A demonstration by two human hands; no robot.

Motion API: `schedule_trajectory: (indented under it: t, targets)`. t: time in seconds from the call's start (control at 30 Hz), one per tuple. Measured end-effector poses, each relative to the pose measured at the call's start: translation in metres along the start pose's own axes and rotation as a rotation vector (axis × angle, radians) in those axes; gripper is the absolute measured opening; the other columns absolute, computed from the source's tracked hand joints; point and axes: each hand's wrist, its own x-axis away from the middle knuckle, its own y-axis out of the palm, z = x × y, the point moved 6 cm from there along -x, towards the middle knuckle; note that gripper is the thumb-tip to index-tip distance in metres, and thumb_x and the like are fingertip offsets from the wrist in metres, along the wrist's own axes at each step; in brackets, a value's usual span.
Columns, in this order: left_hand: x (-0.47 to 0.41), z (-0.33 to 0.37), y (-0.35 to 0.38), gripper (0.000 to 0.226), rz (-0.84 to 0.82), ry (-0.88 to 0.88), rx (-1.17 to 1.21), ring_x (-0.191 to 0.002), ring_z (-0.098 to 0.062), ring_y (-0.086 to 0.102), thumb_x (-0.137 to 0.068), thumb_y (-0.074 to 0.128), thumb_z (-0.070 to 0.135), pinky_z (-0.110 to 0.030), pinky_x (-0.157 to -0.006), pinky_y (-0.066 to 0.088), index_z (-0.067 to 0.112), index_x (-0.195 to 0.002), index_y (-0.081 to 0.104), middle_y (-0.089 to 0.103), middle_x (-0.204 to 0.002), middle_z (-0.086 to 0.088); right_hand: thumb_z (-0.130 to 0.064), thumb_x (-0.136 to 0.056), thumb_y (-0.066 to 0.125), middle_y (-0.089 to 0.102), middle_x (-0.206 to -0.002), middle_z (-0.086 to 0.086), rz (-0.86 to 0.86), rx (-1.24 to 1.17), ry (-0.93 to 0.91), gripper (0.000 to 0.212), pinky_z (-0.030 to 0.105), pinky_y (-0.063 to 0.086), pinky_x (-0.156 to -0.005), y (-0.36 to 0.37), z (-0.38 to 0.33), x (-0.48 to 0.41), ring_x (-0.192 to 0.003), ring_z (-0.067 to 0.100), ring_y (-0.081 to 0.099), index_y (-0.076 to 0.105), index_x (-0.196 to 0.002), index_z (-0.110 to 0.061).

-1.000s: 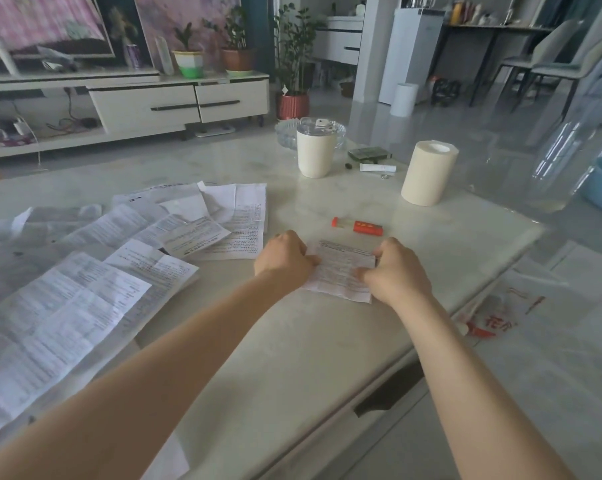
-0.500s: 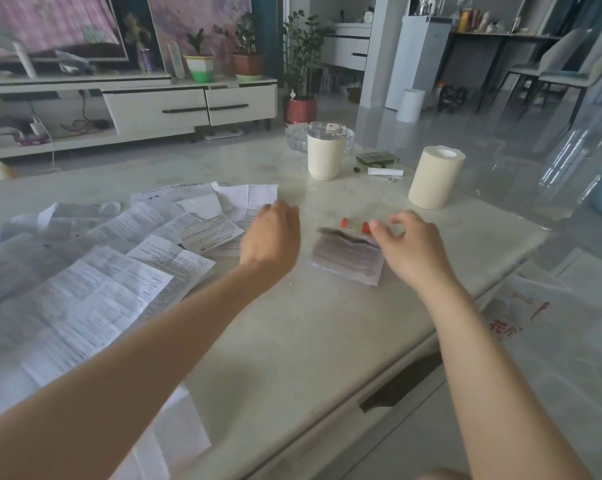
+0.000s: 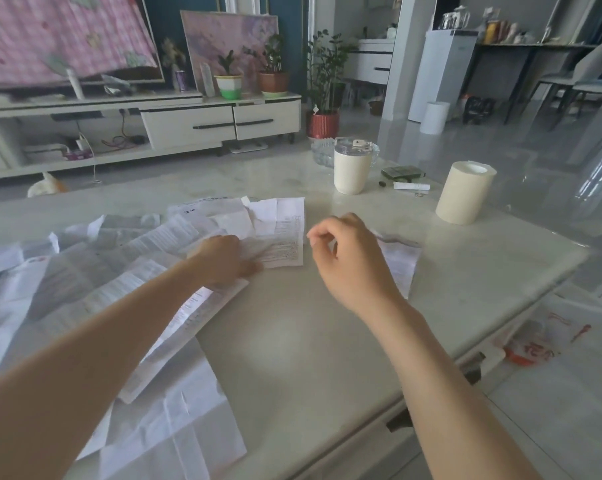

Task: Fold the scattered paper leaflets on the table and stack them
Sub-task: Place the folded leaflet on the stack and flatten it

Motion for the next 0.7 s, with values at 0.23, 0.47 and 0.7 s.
schedule_trajectory:
  t: [0.23, 0.47, 0.7]
  targets:
    - [0.0, -0.011, -0.02, 0.031, 0.167, -0.045, 0.23, -0.068, -0.026, 0.051, -0.097, 0.038, 0.011, -0.033, -0.058, 0.044, 0.007, -0.071, 0.054, 0.055, -0.08, -0.012, -0.009, -0.091, 0.046, 0.06, -0.102, 0.007, -0.093, -0.013, 0.075, 0.018, 0.033, 0.046, -0.079, 0.021, -0.002, -0.011, -0.088, 0.021, 0.056, 0.063, -0.095, -0.01]
    - [0.046, -0.016, -0.096, 0.019, 0.516, -0.032, 0.7, -0.051, -0.012, 0.041, -0.082, 0.069, 0.018, -0.019, -0.041, 0.033, 0.01, -0.069, 0.058, 0.051, -0.062, 0.0, -0.017, -0.092, 0.051, 0.056, -0.086, -0.01, -0.097, -0.3, 0.208, 0.023, 0.006, 0.037, -0.056, 0.033, -0.021, -0.019, -0.082, 0.01, 0.052, 0.061, -0.112, -0.016]
    - [0.117, -0.025, -0.102, 0.042, 0.262, 0.036, 1.027, -0.084, -0.031, 0.067, -0.06, 0.086, 0.027, -0.043, -0.082, 0.055, 0.004, -0.089, 0.065, 0.069, -0.091, -0.017, -0.029, -0.085, 0.066, 0.059, -0.1, -0.003, -0.093, -0.683, 0.245, 0.029, 0.014, 0.042, -0.064, 0.043, -0.059, -0.008, -0.082, 0.008, 0.055, 0.052, -0.11, -0.022]
